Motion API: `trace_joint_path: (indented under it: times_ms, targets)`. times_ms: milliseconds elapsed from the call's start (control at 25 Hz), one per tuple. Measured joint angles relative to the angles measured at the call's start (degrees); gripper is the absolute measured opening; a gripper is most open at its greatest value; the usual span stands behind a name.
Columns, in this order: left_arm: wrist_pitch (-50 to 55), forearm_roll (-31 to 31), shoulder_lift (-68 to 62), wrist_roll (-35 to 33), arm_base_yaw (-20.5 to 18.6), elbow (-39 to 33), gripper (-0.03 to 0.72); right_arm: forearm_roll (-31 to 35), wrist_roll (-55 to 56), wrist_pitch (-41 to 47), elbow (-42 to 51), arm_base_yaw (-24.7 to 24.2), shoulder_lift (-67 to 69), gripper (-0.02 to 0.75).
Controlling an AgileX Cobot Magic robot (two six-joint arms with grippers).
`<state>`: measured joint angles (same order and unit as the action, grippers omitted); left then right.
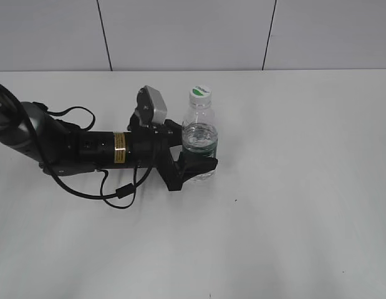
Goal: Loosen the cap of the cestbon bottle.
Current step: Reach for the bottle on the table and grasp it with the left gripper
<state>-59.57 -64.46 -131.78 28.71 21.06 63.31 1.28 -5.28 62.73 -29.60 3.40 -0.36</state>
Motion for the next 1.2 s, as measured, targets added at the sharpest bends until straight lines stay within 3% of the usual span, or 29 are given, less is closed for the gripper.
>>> trace_joint_path:
  times_ms: [200,360,680,1200]
  targets:
    - [1.6,0.2,-0.1,0.0,0.4,0.1,0.490,0.0,0.0,0.0,0.0,0.0,0.0,0.556]
    - [2.0,0.5,-0.1,0.0,0.4,0.2,0.421,0.3,0.0,0.0,0.0,0.0,0.0,0.556]
    - [2.0,0.5,-0.1,0.0,0.4,0.2,0.417,0.4,0.1,-1.0,-2.2,0.0,1.1,0.556]
    - [2.0,0.5,-0.1,0.0,0.4,0.2,0.417,0.4,0.1,-1.9,-14.1,0.0,37.8,0.556]
